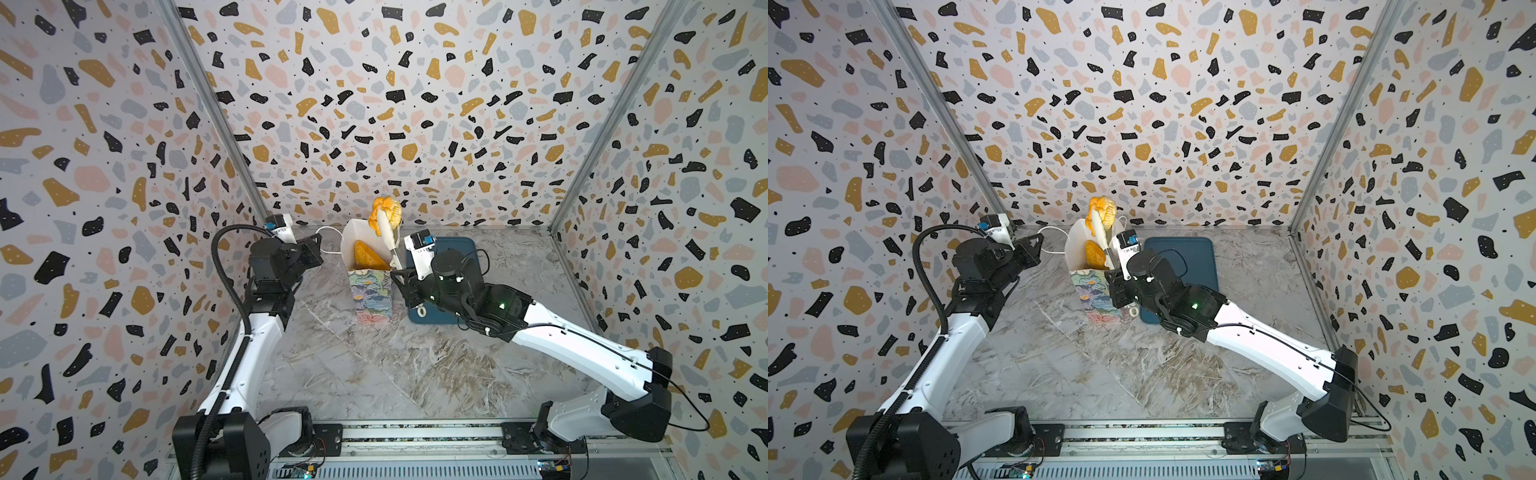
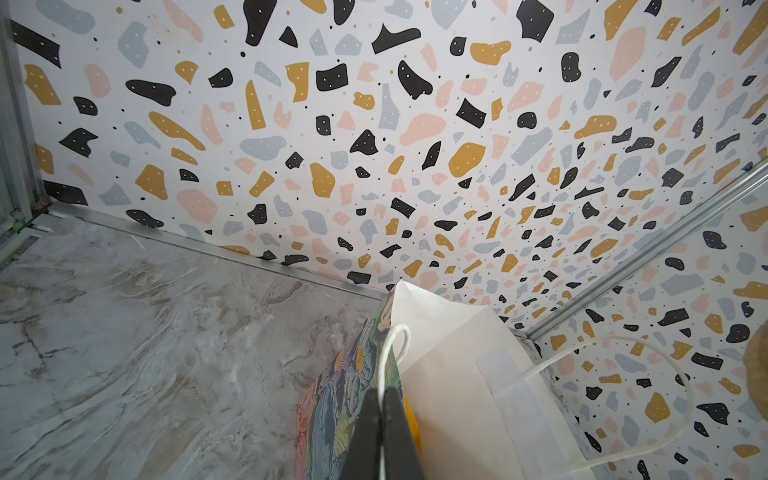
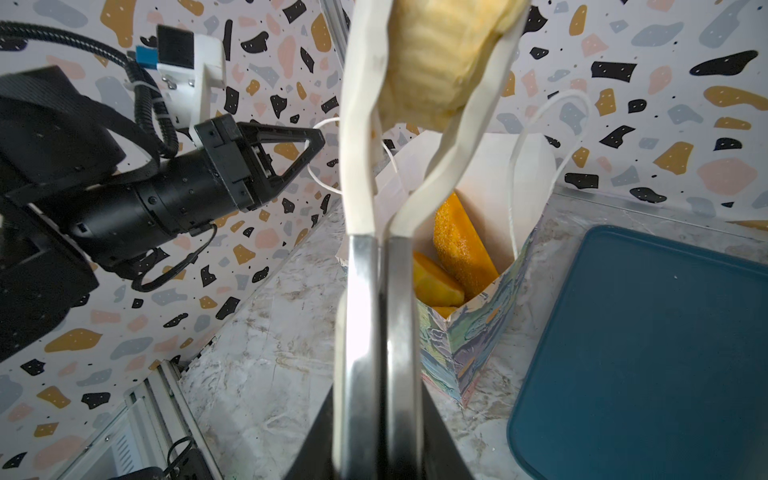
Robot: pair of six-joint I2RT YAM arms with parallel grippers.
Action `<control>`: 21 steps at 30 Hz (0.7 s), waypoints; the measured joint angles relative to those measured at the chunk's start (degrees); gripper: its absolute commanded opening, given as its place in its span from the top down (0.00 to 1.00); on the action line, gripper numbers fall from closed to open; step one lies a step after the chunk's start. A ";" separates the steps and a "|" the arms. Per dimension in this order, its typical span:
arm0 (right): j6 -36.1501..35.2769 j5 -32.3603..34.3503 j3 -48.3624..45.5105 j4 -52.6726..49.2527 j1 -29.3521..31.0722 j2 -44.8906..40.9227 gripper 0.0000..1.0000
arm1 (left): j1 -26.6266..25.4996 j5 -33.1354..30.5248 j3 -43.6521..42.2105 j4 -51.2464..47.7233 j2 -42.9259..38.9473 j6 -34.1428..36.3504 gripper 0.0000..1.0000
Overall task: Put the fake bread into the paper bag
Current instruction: 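Lower the shell bun into the bag held by the left gripper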
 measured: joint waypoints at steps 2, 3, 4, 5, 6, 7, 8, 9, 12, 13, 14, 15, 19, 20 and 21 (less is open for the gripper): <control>-0.26 -0.11 0.63 -0.85 0.11 1.01 0.79 | 0.00 0.00 0.00 0.02 0.00 0.00 1.00; -0.46 -0.17 1.11 -1.60 0.11 1.53 0.78 | 0.00 0.00 0.00 0.00 0.00 0.00 1.00; -0.66 -0.26 1.53 -2.12 0.17 1.99 0.77 | 0.00 0.00 0.00 0.00 0.00 0.00 1.00; -0.98 -0.37 2.23 -2.82 0.22 2.67 0.77 | 0.00 0.00 0.00 0.00 0.00 0.00 1.00; -1.25 -0.50 3.06 -3.56 0.22 3.37 0.77 | 0.00 0.00 0.00 0.00 0.00 0.00 1.00; -1.51 -0.68 4.00 -4.24 0.22 4.11 0.77 | 0.00 0.00 0.00 0.00 0.00 0.00 1.00; -1.75 -0.81 4.87 -4.90 0.22 4.85 0.77 | 0.00 0.00 0.00 0.00 0.00 0.00 1.00; -1.97 -0.83 5.64 -5.49 0.22 5.55 0.77 | 0.00 0.00 0.00 0.00 0.00 0.00 1.00; -2.47 -0.98 6.82 -6.51 0.22 7.04 0.77 | 0.00 0.00 0.00 0.00 0.00 0.00 1.00; -2.56 -0.98 6.84 -6.69 0.22 7.28 0.77 | 0.00 0.00 0.00 0.00 0.00 0.00 1.00; -2.60 -0.98 6.84 -7.06 0.22 7.58 0.77 | 0.00 0.00 0.00 0.00 0.00 0.00 1.00; -2.62 -1.01 6.84 -7.61 0.22 7.85 0.77 | 0.00 0.00 0.00 0.00 0.00 0.00 1.00; -2.64 -1.16 6.84 -9.14 0.22 8.61 0.72 | 0.00 0.00 0.00 0.00 0.00 -0.02 1.00; -2.64 -1.18 6.86 -9.51 0.22 8.79 0.72 | 0.00 0.00 0.00 0.02 0.00 -0.02 1.00; -2.64 -1.16 6.91 -9.68 0.22 8.87 0.71 | 0.00 0.00 0.00 0.00 0.00 -0.02 1.00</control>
